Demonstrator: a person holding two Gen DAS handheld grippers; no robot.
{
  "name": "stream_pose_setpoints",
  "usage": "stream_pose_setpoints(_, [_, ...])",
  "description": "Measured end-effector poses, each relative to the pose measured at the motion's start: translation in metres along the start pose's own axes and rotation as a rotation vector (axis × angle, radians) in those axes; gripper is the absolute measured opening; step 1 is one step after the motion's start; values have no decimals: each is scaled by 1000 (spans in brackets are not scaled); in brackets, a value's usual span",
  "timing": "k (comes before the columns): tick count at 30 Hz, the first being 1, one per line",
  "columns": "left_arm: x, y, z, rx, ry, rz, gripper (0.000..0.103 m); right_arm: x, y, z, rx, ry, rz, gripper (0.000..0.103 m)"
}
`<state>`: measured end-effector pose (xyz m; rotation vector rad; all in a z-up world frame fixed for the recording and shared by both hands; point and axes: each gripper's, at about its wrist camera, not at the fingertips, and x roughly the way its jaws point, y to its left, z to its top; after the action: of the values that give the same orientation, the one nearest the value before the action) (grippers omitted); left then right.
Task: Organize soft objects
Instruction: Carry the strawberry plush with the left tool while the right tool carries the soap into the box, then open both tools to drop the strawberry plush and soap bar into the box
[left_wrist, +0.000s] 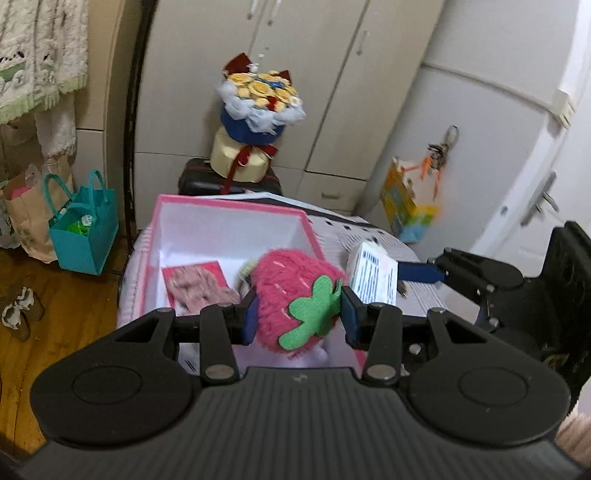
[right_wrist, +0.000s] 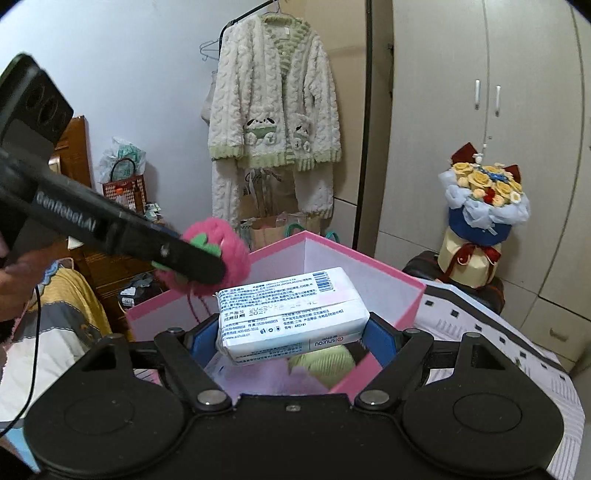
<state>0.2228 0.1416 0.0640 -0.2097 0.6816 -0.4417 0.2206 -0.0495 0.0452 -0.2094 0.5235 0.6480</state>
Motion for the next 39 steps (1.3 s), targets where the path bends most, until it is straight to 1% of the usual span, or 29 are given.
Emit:
stream_pose_setpoints(3, [17,15,9,-5,5,31,43,24,-5,5,-40,34,3,84])
stream_pose_setpoints(7, [47,34,14,-25,28,73,43,55,-13,6,-95,96,6,84])
stream_pose_setpoints(9, [58,38,14,-3,40,106,43,65,-15,3,-109,122,13,84])
stream_pose_setpoints(12, [74,37,11,50,61,139,43,80,-13,2,-155,162,21,84])
stream_pose_setpoints(18, [102,33,6,83,98,183,44,106,-5,7,-253,235,57,84])
stream_pose_setpoints(19, [105,32,4,81,91,198,47,110,-2,6,-288,255,48,84])
stream_pose_setpoints(21, [110,29,-2,76,88,244,47,115,2,4,-341,276,26,86])
stream_pose_setpoints(23, [112,25,-4,89,100,249,48,117,5,2,-361,280,10,87])
stream_pose_setpoints(24, [110,24,-4,83,93,247,49,115,4,1,-357,277,6,88])
stream_pose_setpoints(26, [104,22,-2,77,76,252,65,105,2,0,-321,251,-5,88])
stream_pose_setpoints(28, [93,19,-1,77,53,266,74,88,-3,1,-261,215,2,89])
stream_pose_setpoints(30, [80,16,-1,82,40,255,76,66,-6,4,-215,172,13,89])
stream_pose_setpoints(31, [72,14,-1,79,38,245,76,51,-7,5,-196,141,4,89])
stream_pose_setpoints(34, [50,6,-4,76,23,210,76,22,-13,6,-118,87,-29,89])
stream_pose_setpoints(37, [27,-7,-8,97,4,174,80,-7,-25,3,-6,59,-12,89])
stream_pose_setpoints(39, [15,-16,-11,108,-1,159,80,-22,-31,-2,43,50,-7,89])
